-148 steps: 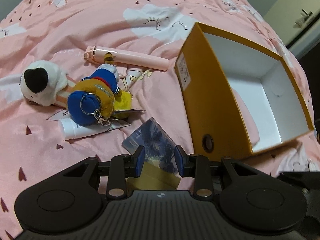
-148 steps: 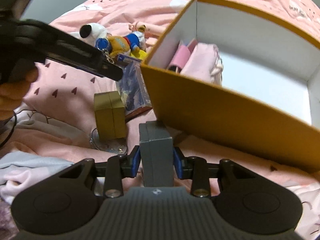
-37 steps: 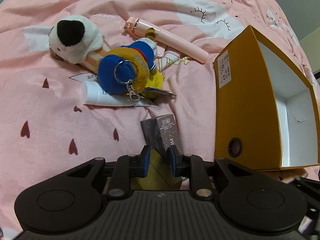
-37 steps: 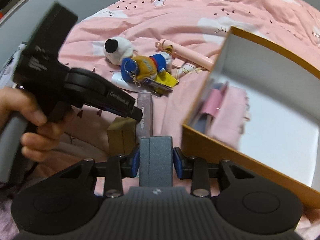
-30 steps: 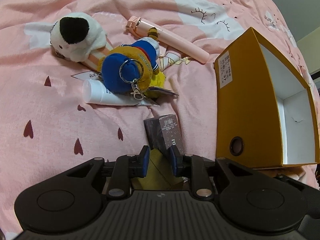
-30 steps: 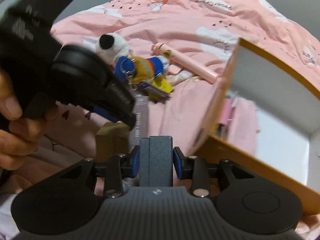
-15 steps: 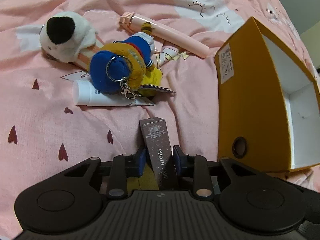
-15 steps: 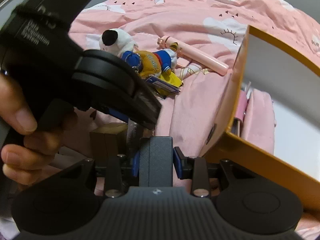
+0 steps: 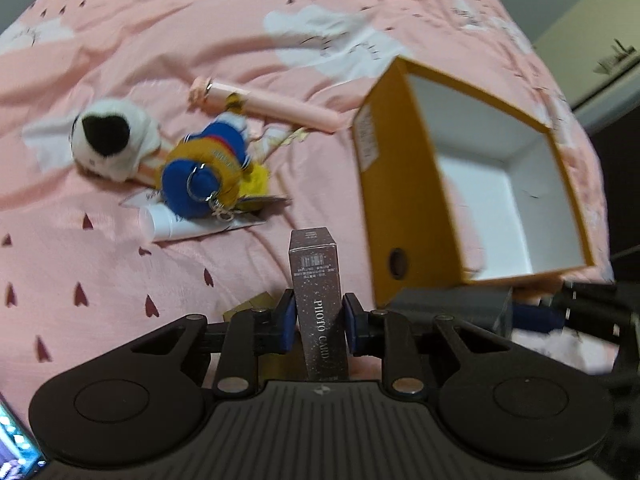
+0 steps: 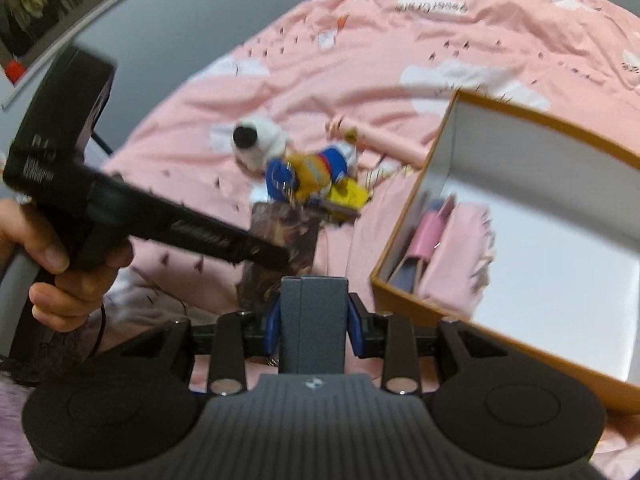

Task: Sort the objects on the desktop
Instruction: 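Carry grey box with right gripper while left gripper carries photo card box over orange box, then lower the dark photo card box into the orange box and open the left gripper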

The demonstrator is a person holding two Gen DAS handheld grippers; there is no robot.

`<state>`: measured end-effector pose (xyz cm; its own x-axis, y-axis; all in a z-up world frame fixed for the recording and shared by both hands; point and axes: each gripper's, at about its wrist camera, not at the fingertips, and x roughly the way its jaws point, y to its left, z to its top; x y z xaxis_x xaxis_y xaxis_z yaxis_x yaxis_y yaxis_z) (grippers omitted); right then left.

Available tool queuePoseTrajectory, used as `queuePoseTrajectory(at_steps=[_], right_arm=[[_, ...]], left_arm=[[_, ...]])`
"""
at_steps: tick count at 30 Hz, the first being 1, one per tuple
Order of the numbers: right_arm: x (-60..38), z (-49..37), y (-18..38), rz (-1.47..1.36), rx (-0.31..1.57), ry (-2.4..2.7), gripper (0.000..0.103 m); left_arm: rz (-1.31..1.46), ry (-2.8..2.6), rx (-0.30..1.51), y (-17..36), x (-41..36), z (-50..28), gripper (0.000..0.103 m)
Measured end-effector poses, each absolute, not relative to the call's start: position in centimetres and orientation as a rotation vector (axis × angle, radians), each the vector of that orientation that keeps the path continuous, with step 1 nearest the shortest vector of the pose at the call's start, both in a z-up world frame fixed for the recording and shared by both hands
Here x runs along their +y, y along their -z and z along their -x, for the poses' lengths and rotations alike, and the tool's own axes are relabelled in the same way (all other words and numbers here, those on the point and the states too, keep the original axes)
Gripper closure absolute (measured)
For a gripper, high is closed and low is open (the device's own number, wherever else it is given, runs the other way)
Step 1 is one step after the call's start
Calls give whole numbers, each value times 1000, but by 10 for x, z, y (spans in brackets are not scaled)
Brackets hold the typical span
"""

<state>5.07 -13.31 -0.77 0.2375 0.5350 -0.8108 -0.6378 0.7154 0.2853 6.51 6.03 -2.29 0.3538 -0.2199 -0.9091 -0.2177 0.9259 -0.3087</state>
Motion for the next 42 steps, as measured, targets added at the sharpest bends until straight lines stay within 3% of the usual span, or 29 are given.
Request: queuePoseTrajectory(at_steps=[11,17,28,42], right_arm=[[-174,-68,-50,38,959,-709,68],[-196,-90,-62,24,945,-611,68],[-240,-148,-19,-14,1065,-425,68],[-262,-181,56,-120,1289,-366,68]], left_arm=[[323,185,1130,-60,37,-81,77],[319,313,1082,-78,7,-115,77],[368,354,1224,-14,-48,-188,78],[326,224,1444,59,-76,-214,77]])
